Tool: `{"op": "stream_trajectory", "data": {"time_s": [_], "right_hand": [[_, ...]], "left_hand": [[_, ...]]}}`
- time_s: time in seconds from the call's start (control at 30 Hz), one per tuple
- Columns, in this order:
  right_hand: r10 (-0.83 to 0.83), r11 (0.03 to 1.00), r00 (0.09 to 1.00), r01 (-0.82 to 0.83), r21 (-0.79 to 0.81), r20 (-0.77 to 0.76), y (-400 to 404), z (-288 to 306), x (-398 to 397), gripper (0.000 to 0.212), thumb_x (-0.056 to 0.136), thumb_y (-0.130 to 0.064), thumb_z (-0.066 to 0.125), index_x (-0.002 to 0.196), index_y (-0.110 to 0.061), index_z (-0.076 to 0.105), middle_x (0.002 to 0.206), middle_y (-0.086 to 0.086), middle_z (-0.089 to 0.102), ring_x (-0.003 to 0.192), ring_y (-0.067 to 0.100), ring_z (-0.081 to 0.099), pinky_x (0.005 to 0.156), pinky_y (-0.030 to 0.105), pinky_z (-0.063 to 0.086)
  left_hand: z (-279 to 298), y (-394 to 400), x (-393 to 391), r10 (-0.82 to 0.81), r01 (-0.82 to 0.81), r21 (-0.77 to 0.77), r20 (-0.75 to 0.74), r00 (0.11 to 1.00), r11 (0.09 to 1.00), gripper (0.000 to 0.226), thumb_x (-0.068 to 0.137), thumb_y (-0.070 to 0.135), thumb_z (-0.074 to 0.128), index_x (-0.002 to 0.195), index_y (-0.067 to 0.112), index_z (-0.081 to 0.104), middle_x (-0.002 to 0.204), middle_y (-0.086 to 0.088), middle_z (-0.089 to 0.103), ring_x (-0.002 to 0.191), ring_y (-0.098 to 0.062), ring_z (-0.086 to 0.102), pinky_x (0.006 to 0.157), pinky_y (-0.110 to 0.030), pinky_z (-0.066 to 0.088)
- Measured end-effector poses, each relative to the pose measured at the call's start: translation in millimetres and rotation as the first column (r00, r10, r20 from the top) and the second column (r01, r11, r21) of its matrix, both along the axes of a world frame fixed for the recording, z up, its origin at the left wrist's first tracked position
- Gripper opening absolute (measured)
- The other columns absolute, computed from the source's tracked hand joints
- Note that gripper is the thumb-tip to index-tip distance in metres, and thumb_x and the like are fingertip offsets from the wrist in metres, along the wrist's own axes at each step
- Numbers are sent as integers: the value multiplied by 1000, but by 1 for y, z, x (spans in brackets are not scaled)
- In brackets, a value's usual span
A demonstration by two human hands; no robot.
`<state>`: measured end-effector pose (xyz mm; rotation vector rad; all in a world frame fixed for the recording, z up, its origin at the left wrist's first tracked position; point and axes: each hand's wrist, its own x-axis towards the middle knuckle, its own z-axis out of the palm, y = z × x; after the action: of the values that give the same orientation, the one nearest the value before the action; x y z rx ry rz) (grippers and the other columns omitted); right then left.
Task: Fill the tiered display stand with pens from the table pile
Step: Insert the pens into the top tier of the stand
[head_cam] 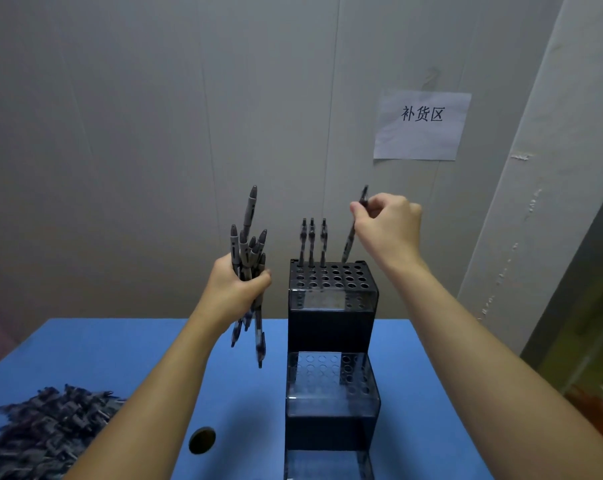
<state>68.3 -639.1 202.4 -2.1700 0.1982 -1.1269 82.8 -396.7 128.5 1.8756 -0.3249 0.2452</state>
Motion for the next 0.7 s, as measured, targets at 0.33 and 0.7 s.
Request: {"op": "stream_trajectory", "data": {"time_s": [0.33, 0.7], "right_hand": [[46, 997, 997, -50, -57, -64, 16, -13, 7, 29, 93, -32, 72, 86, -6, 79, 76, 10, 75, 77, 27, 68, 78, 32, 55], [-45, 981, 919, -33, -190, -393, 25, -27, 3, 39, 95, -30, 69, 72, 2, 65, 67, 12, 62, 69, 32, 65, 72, 42, 61]], "left_hand": [[0, 3, -4, 7, -7, 10, -7, 1000, 1000, 19, 92, 12, 72, 91, -3, 60, 86, -32, 63, 74, -32, 62, 78, -57, 60], [-1, 7, -9, 3, -3, 1, -4, 1000, 1000, 21, 92, 12, 72, 91, -5, 60, 83, -32, 62, 71, -32, 61, 76, -60, 60]]}}
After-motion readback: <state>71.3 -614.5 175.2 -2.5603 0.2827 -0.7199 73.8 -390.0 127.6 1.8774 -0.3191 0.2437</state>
